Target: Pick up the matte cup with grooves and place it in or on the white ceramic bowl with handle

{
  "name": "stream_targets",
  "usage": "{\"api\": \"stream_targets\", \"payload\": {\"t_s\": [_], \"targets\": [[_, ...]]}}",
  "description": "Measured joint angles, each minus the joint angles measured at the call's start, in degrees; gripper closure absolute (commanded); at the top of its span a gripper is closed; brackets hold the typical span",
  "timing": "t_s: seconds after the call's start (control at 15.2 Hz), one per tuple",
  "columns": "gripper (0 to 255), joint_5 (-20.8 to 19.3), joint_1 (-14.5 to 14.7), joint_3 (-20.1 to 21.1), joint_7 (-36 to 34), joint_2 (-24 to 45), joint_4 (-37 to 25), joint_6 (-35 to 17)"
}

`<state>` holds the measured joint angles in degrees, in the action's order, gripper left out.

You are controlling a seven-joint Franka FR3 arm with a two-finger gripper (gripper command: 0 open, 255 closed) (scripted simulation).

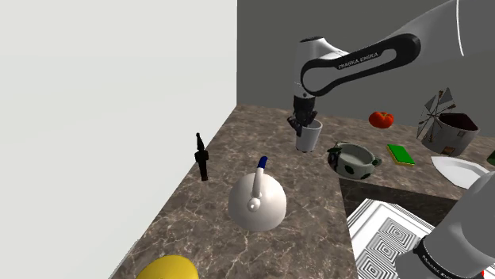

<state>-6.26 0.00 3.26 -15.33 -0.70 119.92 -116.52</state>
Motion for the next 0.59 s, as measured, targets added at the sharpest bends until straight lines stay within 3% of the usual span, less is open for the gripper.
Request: {"api": "stream_targets", "payload": {"t_s": [0.59], "targets": [[255, 0.4, 0.1, 0.1, 0.7, -1.8, -4.8, 6.6]]}}
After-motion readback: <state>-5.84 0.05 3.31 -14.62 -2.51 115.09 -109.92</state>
